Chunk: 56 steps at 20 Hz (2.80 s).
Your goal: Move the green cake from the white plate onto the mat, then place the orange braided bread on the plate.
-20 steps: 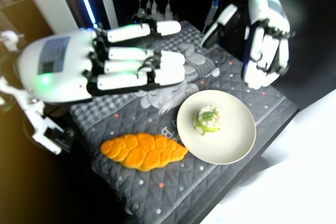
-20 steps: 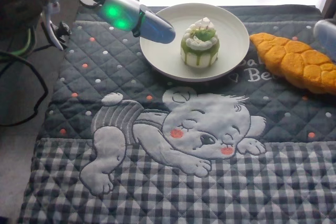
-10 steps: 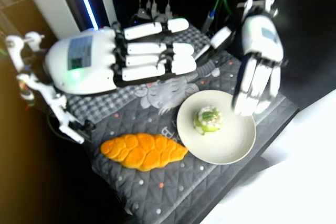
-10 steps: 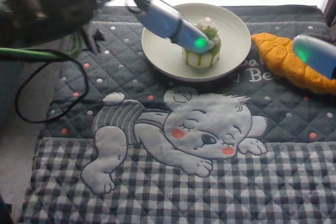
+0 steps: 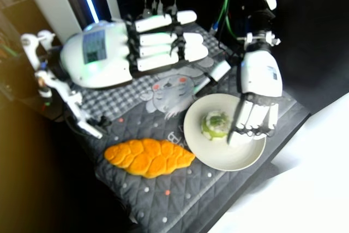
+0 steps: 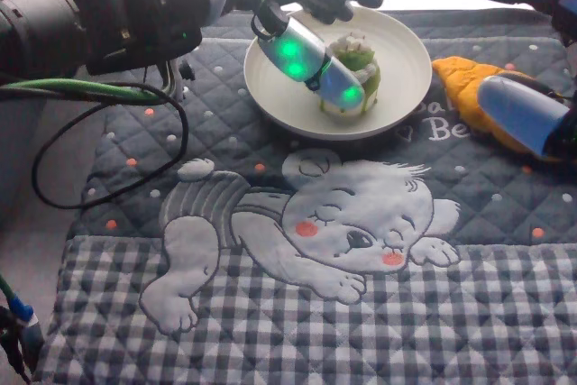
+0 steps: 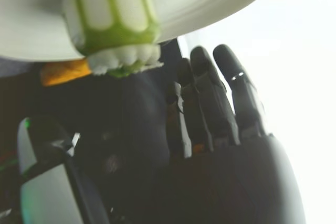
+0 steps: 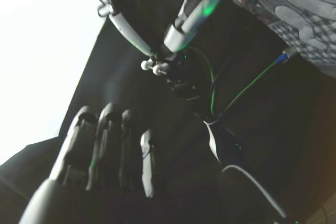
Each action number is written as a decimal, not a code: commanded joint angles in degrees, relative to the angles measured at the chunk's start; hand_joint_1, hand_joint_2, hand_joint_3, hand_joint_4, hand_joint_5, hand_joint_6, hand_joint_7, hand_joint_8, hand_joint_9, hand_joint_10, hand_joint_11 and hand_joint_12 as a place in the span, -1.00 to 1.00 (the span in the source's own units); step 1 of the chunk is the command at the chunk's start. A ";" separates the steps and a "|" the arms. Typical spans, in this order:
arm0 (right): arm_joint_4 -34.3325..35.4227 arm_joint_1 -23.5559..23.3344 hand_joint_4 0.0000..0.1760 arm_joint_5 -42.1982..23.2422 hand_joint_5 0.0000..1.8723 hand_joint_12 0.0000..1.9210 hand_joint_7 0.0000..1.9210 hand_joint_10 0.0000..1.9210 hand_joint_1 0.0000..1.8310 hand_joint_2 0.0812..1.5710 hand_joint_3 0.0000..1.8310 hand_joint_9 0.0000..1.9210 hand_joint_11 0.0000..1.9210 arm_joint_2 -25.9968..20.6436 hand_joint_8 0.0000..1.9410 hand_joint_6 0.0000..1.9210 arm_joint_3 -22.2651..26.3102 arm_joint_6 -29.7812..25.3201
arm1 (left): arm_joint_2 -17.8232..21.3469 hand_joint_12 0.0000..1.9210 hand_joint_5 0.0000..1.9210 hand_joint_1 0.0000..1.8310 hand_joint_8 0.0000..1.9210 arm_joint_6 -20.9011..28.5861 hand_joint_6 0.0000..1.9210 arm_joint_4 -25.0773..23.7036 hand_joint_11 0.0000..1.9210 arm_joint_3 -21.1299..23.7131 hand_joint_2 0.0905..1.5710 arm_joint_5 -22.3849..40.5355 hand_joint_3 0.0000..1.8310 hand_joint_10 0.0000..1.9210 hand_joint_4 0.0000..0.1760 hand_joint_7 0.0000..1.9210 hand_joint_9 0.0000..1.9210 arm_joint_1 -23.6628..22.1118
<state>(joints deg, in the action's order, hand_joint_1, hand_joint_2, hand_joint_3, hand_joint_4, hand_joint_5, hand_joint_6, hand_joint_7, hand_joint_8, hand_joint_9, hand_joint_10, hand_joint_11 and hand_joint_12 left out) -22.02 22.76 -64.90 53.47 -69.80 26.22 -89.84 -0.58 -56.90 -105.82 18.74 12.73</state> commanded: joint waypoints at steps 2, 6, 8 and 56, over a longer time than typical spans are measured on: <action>2.79 -0.50 0.68 -6.73 -0.84 -0.98 -0.69 -0.99 -0.83 -0.09 0.21 -0.70 -0.97 -0.62 -1.00 -1.00 0.01 -0.08 | 0.04 -0.04 -0.56 -0.23 -1.00 0.36 -1.00 1.44 -0.85 -0.37 -0.25 2.65 -1.00 -1.00 0.44 -0.41 -0.38 -0.01; 2.79 -0.50 0.64 -6.74 -0.83 -0.98 -0.69 -1.00 -0.79 -0.06 0.18 -0.71 -0.99 -0.60 -0.99 -0.99 0.02 -0.08 | -0.51 0.18 -0.57 -0.27 -1.00 0.58 -1.00 1.40 -0.91 -1.10 -0.22 2.09 -1.00 -1.00 0.42 -0.38 -0.36 0.65; 2.79 -0.50 0.63 -6.74 -0.83 -0.97 -0.69 -1.00 -0.83 -0.09 0.16 -0.70 -0.96 -0.59 -1.00 -1.00 0.03 -0.08 | -0.74 0.10 -0.53 -0.18 -1.00 0.73 -0.99 1.40 -0.89 -1.19 -0.21 2.10 -1.00 -1.00 0.39 -0.37 -0.37 0.81; 7.55 -0.50 0.90 -6.60 -0.92 -1.00 -0.63 -1.00 -1.00 0.15 -0.26 -0.72 -1.00 -3.34 -1.00 -1.00 -1.00 -0.08 | 12.88 0.49 0.07 0.34 -0.29 10.67 -0.05 -2.22 -0.37 18.17 0.32 27.71 -1.00 -0.82 -0.57 0.20 0.20 8.44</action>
<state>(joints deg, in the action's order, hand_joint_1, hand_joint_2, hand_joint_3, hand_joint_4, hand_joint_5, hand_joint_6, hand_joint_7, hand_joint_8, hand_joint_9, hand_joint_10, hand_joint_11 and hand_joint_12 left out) -17.39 22.76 -65.25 50.81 -70.59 26.22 -77.12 9.76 -62.83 -87.83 42.24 21.32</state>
